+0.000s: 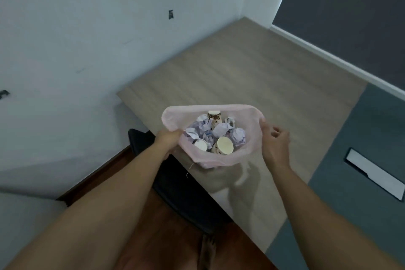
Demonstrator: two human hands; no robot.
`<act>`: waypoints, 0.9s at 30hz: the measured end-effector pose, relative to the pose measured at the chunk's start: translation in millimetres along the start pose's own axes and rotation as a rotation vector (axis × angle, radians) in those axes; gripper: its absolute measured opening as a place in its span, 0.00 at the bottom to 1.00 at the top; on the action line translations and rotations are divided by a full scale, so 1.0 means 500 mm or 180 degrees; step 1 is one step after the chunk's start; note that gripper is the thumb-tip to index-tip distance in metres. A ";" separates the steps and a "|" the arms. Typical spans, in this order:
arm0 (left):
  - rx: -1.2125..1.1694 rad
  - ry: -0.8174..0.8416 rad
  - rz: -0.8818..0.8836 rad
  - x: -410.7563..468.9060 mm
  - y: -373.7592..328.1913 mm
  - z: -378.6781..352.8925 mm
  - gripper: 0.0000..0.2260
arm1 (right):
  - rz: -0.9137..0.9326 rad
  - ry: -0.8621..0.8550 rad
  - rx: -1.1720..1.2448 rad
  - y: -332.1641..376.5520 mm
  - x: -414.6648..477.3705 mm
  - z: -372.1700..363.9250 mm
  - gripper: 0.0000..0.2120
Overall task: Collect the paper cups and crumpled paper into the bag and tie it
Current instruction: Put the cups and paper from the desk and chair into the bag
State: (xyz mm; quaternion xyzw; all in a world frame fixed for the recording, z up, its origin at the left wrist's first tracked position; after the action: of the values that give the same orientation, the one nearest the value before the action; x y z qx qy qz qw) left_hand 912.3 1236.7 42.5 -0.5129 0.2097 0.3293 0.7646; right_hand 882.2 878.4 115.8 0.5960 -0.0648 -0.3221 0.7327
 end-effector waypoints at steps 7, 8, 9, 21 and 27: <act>-0.0533 -0.0136 -0.0256 -0.055 -0.041 0.015 0.21 | 0.0040 0.0490 -0.0373 0.095 0.042 -0.093 0.17; -0.0601 -0.0136 -0.0351 -0.061 -0.045 0.033 0.26 | 0.0048 0.0495 -0.0197 0.118 0.029 -0.109 0.15; -0.0640 -0.0150 -0.0451 -0.068 -0.048 0.054 0.31 | 0.0115 0.0507 -0.0040 0.147 0.014 -0.125 0.14; -0.1438 -0.1055 -0.0923 -0.352 -0.041 0.462 0.24 | 0.1236 0.1545 0.0764 0.472 -0.296 -0.334 0.21; -0.1944 -0.1639 -0.0928 -0.528 0.122 0.673 0.18 | 0.1430 0.2149 0.0856 0.505 -0.546 -0.411 0.18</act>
State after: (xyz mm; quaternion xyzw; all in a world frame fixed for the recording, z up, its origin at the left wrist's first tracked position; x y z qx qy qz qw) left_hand 679.1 1486.6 306.6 -0.6411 -0.1700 0.3821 0.6435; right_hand 866.2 1220.0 367.9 0.7294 0.0090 0.0701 0.6805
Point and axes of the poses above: each hand's wrist, its own x-axis towards the middle knuckle, its own z-axis out of the back of the hand, y = z × x, the point moved 5 cm from there along x, towards the middle knuckle, and after that the axes turned 12 degrees about x, right-handed, at the moved point
